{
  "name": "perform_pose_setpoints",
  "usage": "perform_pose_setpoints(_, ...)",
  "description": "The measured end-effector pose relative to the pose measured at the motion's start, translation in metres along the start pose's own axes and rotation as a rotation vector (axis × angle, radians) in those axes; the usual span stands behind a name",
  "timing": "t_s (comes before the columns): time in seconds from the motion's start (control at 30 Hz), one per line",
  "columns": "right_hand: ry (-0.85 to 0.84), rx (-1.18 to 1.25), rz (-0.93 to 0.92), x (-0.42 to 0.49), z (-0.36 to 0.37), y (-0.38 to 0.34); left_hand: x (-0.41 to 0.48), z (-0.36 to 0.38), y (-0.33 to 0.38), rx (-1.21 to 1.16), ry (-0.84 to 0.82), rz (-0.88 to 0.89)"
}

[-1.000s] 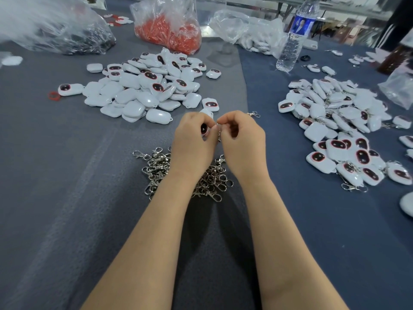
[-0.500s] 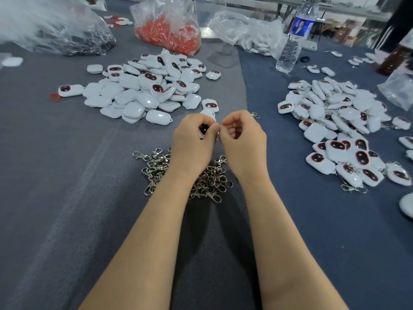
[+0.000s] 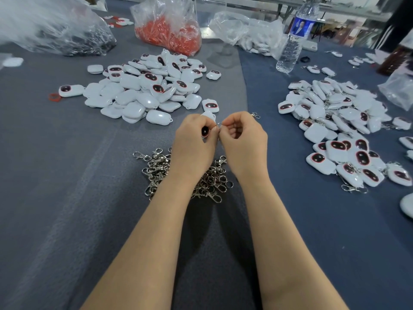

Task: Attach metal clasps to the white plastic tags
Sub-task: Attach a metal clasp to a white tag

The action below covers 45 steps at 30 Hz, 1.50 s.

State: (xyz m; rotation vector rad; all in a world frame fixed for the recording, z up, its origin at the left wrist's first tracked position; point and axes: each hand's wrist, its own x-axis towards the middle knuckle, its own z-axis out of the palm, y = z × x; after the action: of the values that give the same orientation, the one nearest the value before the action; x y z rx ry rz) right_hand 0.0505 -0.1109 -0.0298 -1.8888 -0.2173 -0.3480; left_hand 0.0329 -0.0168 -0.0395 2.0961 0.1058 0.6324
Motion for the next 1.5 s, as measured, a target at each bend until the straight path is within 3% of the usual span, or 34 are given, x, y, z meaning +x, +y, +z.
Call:
perform_pose_setpoints(0.33, -0.111, -0.024, -0.014, 0.0, 0.0, 0.003, 0.0, 0.0, -0.001, 0.022, 0.021, -0.022)
perform_pose_setpoints(0.6, -0.026, -0.012, -0.028, 0.001, -0.001, 0.005, 0.001, -0.002, -0.002, 0.018, -0.016, -0.022)
perform_pose_setpoints(0.87, 0.078, -0.028, 0.068, 0.003, -0.004, 0.009, 0.001, -0.005, 0.007, -0.281, -0.115, -0.171)
perform_pose_setpoints(1.5, 0.068, -0.075, 0.02, 0.001, 0.0, 0.008, 0.002, -0.005, 0.002, -0.165, -0.085, -0.135)
